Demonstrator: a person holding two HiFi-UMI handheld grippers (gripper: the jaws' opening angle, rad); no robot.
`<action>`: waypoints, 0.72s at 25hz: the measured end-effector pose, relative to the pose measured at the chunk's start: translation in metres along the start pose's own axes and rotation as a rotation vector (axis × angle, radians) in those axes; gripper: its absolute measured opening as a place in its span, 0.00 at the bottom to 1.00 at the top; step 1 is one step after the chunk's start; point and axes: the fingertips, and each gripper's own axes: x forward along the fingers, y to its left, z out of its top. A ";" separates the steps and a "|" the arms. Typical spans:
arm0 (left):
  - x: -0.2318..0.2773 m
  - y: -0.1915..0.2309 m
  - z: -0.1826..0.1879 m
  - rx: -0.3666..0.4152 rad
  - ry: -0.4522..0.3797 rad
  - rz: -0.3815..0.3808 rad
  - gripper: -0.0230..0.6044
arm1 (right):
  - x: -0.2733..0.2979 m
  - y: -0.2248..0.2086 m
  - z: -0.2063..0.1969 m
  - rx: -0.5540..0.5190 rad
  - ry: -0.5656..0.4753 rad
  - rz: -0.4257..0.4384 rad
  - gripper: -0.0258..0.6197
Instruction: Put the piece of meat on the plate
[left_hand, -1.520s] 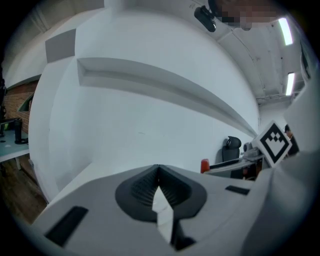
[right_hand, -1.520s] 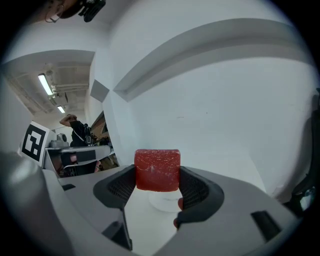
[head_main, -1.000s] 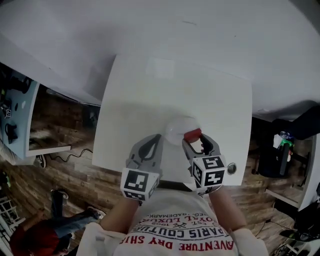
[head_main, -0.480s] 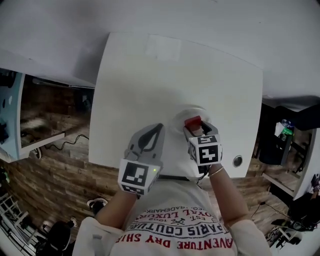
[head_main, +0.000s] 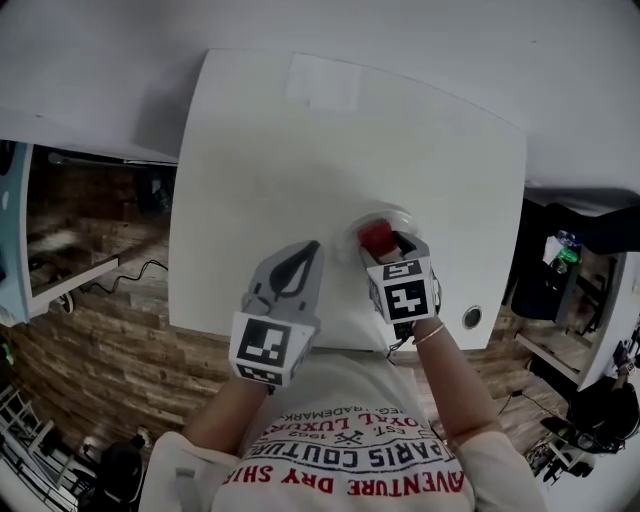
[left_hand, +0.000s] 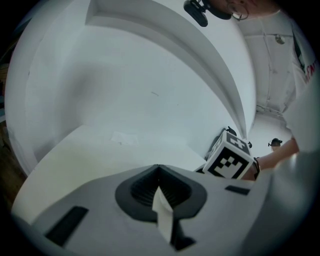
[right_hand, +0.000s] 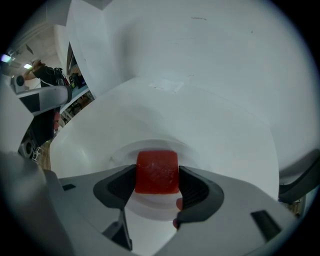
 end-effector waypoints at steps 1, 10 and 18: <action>0.001 0.001 0.001 -0.001 0.001 0.001 0.04 | 0.000 -0.001 0.001 0.002 0.002 0.001 0.47; 0.006 0.008 0.001 0.001 0.010 0.013 0.04 | 0.003 0.000 0.003 0.026 0.001 0.018 0.47; 0.005 -0.004 0.029 0.039 -0.032 -0.004 0.04 | -0.036 -0.006 0.028 0.149 -0.181 0.034 0.48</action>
